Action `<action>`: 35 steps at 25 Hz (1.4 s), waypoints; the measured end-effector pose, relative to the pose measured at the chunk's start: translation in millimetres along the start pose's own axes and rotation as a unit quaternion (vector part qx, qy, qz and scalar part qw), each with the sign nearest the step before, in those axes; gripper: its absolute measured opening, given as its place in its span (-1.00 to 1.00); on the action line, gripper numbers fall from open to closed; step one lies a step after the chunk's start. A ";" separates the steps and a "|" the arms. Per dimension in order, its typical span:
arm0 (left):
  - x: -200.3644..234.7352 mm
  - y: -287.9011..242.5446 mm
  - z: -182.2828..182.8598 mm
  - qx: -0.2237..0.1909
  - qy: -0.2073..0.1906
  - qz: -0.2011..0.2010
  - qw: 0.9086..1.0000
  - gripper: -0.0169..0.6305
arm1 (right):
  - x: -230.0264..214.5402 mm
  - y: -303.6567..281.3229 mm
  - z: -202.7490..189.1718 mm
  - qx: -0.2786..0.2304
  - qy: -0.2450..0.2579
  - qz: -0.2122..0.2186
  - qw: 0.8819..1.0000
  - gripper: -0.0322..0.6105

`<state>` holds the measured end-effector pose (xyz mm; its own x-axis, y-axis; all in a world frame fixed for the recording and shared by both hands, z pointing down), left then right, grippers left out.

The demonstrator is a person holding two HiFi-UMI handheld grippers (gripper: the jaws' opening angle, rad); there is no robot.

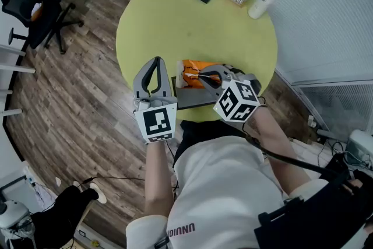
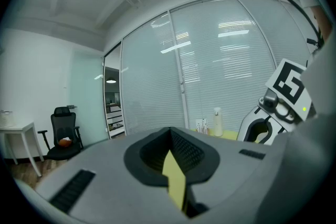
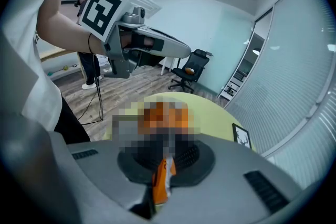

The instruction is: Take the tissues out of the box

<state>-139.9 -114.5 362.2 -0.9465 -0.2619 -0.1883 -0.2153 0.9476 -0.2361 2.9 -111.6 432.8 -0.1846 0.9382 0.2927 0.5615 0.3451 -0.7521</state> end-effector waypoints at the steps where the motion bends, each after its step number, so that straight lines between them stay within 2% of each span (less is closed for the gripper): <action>1: -0.1 -0.1 0.1 0.000 0.000 0.000 1.000 -0.91 | -0.9 0.5 -0.3 0.000 -0.001 -0.002 1.000 -0.83; 20: -4.7 -0.2 -1.5 0.001 -0.003 -0.006 1.000 -0.91 | -10.6 6.9 -6.4 0.005 -0.013 -0.033 0.999 -0.83; 35: -4.2 -2.4 -4.3 0.004 -0.005 -0.008 1.000 -0.91 | -14.0 5.5 -9.2 0.009 -0.017 -0.040 0.999 -0.83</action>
<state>-136.5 -115.0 367.6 -0.9402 -0.2798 -0.1944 -0.2291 0.9415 -0.2472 16.0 -123.1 430.0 -0.2554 0.9077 0.3331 0.5285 0.4195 -0.7380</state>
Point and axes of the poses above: the fingertips, and each gripper's own axes: y backward along the fingers, x to its left, z out of its top, the point moved 6 cm from there along y, backward along the fingers, and after that the axes turned 5 degrees about x, right-handed, at the moved point
